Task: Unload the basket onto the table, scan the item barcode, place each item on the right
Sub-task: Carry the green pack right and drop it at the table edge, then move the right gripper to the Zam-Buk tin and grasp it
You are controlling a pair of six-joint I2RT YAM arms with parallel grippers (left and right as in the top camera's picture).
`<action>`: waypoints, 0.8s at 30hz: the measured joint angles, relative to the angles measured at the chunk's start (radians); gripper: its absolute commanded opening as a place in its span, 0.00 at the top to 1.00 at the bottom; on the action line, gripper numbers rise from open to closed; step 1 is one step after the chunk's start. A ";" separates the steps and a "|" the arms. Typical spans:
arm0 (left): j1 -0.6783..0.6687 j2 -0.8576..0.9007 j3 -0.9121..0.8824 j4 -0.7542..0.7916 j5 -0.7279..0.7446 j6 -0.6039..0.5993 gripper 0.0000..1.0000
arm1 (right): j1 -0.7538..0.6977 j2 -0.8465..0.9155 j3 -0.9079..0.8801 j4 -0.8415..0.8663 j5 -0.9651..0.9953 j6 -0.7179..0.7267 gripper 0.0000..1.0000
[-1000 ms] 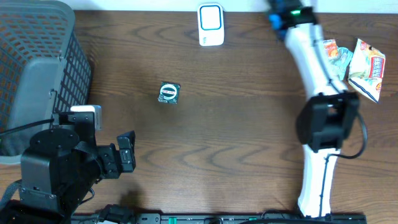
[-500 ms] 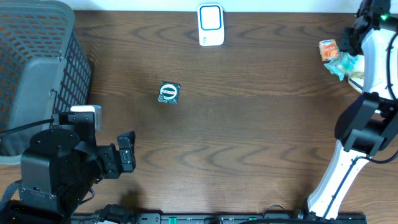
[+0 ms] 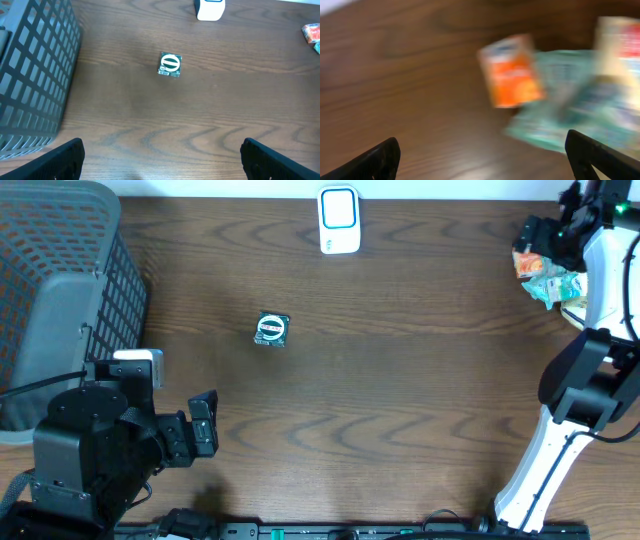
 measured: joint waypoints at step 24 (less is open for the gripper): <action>0.000 0.000 0.000 0.000 0.000 0.000 0.02 | 0.587 0.000 -0.121 0.094 -0.320 0.121 0.01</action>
